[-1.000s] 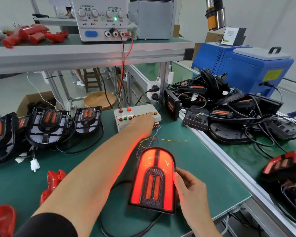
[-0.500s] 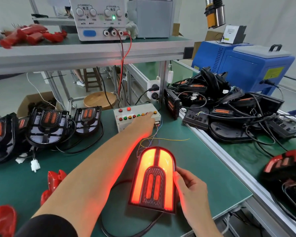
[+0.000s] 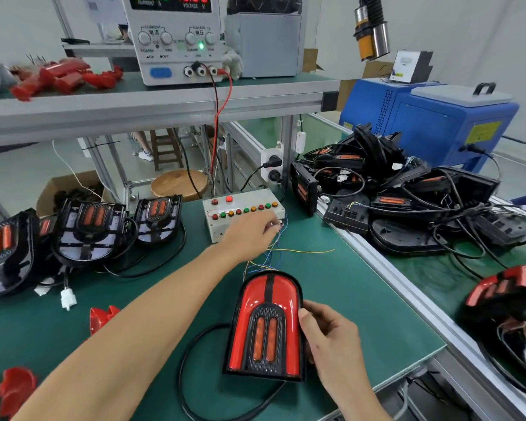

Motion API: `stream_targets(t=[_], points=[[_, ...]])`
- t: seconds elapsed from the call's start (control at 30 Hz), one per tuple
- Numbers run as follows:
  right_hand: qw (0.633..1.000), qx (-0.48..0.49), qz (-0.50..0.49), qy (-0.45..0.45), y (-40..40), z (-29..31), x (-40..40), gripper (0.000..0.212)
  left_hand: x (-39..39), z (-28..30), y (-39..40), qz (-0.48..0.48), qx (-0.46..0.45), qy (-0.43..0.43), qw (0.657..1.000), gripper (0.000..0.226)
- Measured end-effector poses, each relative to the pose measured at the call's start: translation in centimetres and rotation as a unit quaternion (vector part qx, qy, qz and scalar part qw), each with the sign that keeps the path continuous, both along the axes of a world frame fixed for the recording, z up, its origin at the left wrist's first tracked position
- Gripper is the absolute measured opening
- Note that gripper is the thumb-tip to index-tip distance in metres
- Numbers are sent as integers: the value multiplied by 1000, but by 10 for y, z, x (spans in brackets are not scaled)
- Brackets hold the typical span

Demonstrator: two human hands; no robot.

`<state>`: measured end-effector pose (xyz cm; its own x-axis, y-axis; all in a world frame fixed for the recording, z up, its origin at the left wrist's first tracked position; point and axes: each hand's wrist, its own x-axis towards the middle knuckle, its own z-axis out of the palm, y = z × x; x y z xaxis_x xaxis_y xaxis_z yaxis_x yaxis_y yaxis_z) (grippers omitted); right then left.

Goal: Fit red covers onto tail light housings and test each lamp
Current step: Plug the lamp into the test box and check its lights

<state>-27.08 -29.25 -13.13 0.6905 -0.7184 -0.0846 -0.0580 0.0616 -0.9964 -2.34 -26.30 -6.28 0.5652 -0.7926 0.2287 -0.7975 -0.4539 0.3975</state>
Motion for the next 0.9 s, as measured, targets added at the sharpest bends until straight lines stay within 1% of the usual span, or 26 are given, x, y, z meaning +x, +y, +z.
stream_targets(t=[0.07,0.1,0.2,0.27,0.3,0.37,0.43,0.5,0.53,0.57,0.6,0.63,0.67,0.7,0.73,0.77,0.8,0.83,0.9], points=[[1000,-8,6,9,4,1,3,11,-10,1,10,-30,-10,70,997,17],[1000,-9,7,13,6,2,4,9,-15,2,14,-52,-1,79,995,17],[999,-40,10,23,7,5,5,22,-29,2,22,-124,40,57,990,18],[997,-71,25,34,6,4,3,22,-36,1,24,-163,77,43,983,22],[993,-102,28,46,7,4,1,20,-40,1,23,-175,103,31,979,26],[983,-169,-9,65,5,0,0,18,-48,1,20,-192,155,-6,969,34],[975,-193,-79,73,2,-2,-1,19,-54,3,14,-201,180,-35,962,36],[960,-232,-110,110,-6,-1,1,7,-57,6,8,-195,188,-32,962,31],[945,-270,-100,155,-11,0,2,11,-58,8,5,-187,200,-19,962,29],[920,-319,-68,218,-17,0,4,21,-58,8,2,-178,221,-7,959,28],[884,-371,-26,282,-22,2,6,29,-59,9,0,-171,247,-1,954,28],[848,-416,13,328,-24,4,10,33,-60,8,-2,-166,272,2,948,28],[820,-448,44,352,-25,7,14,34,-60,7,-3,-163,288,6,944,28],[804,-469,65,360,-25,8,19,33,-61,6,-4,-160,292,14,943,27],[798,-479,76,357,-26,9,23,33,-61,7,-4,-159,290,26,943,26],[800,-482,77,349,-27,11,26,33,-62,8,-4,-161,287,36,944,24],[810,-476,70,335,-29,11,28,32,-62,9,-4,-166,282,43,944,22],[827,-462,60,315,-33,10,29,31,-62,11,-3,-171,271,53,946,22],[871,-409,43,269,-41,8,28,27,-62,16,0,-180,243,78,950,27]])
